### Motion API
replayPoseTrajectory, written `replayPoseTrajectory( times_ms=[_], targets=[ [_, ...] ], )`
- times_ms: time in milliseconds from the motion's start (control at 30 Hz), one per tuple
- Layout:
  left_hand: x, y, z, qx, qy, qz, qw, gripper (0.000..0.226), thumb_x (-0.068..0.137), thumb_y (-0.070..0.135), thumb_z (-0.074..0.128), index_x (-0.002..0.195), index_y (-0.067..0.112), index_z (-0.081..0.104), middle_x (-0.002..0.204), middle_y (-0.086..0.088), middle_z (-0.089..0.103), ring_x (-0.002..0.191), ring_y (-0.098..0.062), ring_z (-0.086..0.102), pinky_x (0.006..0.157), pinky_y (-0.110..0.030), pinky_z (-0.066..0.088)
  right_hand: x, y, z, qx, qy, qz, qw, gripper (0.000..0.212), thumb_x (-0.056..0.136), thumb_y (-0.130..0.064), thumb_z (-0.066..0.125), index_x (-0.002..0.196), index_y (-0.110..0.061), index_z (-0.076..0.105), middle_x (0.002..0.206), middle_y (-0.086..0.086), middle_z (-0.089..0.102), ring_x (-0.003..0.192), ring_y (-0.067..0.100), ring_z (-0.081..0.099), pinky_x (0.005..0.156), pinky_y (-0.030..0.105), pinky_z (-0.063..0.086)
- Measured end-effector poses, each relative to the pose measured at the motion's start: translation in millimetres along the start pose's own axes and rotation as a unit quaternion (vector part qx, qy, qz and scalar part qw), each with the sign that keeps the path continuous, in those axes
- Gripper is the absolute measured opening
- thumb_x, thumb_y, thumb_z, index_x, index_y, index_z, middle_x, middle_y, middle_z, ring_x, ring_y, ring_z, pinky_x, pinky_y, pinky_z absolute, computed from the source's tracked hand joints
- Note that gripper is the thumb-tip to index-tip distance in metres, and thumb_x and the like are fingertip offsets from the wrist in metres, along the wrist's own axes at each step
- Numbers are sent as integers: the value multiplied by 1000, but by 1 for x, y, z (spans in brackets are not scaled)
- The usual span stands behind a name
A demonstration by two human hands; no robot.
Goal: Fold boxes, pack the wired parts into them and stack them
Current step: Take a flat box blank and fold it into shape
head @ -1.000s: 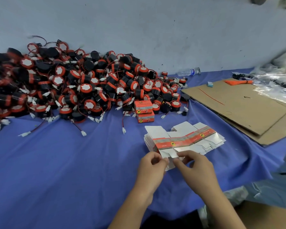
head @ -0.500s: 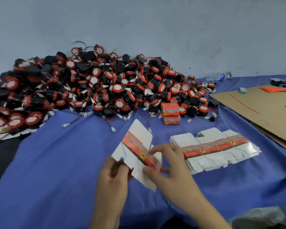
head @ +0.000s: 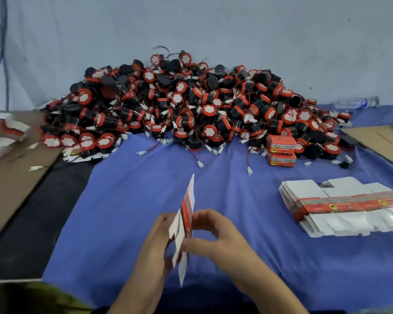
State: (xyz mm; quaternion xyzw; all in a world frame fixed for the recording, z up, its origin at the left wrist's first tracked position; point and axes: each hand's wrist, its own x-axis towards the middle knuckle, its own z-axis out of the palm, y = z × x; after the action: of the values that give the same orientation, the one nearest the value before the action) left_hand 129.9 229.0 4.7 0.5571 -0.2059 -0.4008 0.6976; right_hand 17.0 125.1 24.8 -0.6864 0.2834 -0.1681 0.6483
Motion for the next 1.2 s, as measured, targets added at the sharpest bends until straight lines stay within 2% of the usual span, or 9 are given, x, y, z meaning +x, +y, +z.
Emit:
replayPoseTrajectory(
  times_ms=[167, 233, 300, 367, 433, 667, 800, 1000, 1200],
  targets=[
    [-19, 10, -17, 74, -93, 43, 992, 30, 86, 38, 70, 116, 34, 73, 98, 7, 76, 101, -6, 69, 74, -35, 51, 6, -2, 9, 117, -11, 26, 993, 49, 66, -23, 73, 111, -7, 62, 112, 9, 73, 108, 19, 69, 94, 40, 57],
    [-17, 17, -24, 183, -137, 56, 972, 94, 58, 43, 93, 140, 52, 47, 133, 31, 58, 128, 8, 50, 96, -32, 51, 8, -5, 9, 185, -31, 45, 981, 54, 67, -26, 66, 117, -7, 62, 112, 15, 71, 102, 24, 70, 80, 37, 59],
    [-25, 14, -32, 285, -122, 104, 945, 122, 49, 49, 99, 146, 62, 25, 151, 37, 33, 140, 10, 34, 109, -29, 40, 9, -7, 8, 208, -55, 55, 975, 65, 71, -24, 60, 135, -21, 50, 109, 14, 73, 100, 22, 71, 79, 35, 59],
    [-25, 17, -31, 312, -92, 177, 929, 107, 57, 56, 92, 145, 61, 31, 154, 35, 29, 143, 11, 25, 109, -20, 35, 9, -8, 7, 217, -76, 61, 971, 78, 76, -22, 58, 144, -47, 30, 111, 12, 74, 102, 25, 72, 83, 38, 58],
    [-21, 24, -28, 312, -68, 237, 917, 83, 66, 62, 82, 140, 56, 45, 151, 32, 39, 144, 9, 28, 106, -10, 35, 7, -9, 6, 228, -100, 71, 966, 74, 78, -23, 57, 138, -61, 37, 113, 15, 73, 102, 30, 72, 84, 43, 58],
    [-18, 31, -29, 158, -45, 175, 971, 71, 70, 84, 64, 126, 40, 63, 117, 10, 67, 110, -19, 66, 76, -44, 62, -14, -14, -3, 198, -211, 140, 947, 55, 85, -35, 58, 139, -38, 51, 116, 20, 66, 112, 32, 65, 97, 60, 52],
    [-20, 33, -26, 109, 7, 187, 976, 69, 70, 85, 62, 115, 34, 66, 101, 5, 68, 91, -18, 69, 59, -36, 62, -22, -14, -13, 218, -244, 169, 930, 64, 77, -51, 71, 137, -33, 57, 112, 18, 52, 106, 31, 52, 92, 70, 49],
    [-26, 39, -24, 183, -10, 252, 950, 55, 81, 79, 57, 119, 41, 69, 112, 14, 70, 102, -6, 66, 72, -23, 59, -19, -21, -32, 254, -311, 209, 892, 88, 72, -92, 48, 147, -47, 41, 147, 26, 44, 131, 46, 52, 77, 59, 59],
    [-29, 38, -20, 301, -60, 329, 893, 57, 88, 72, 53, 130, 35, 62, 128, 19, 66, 110, -9, 65, 88, -17, 50, -16, -27, -27, 303, -232, 200, 902, 54, 88, -47, 66, 139, -30, 58, 127, 22, 62, 121, 45, 61, 76, 44, 59]
  ],
)
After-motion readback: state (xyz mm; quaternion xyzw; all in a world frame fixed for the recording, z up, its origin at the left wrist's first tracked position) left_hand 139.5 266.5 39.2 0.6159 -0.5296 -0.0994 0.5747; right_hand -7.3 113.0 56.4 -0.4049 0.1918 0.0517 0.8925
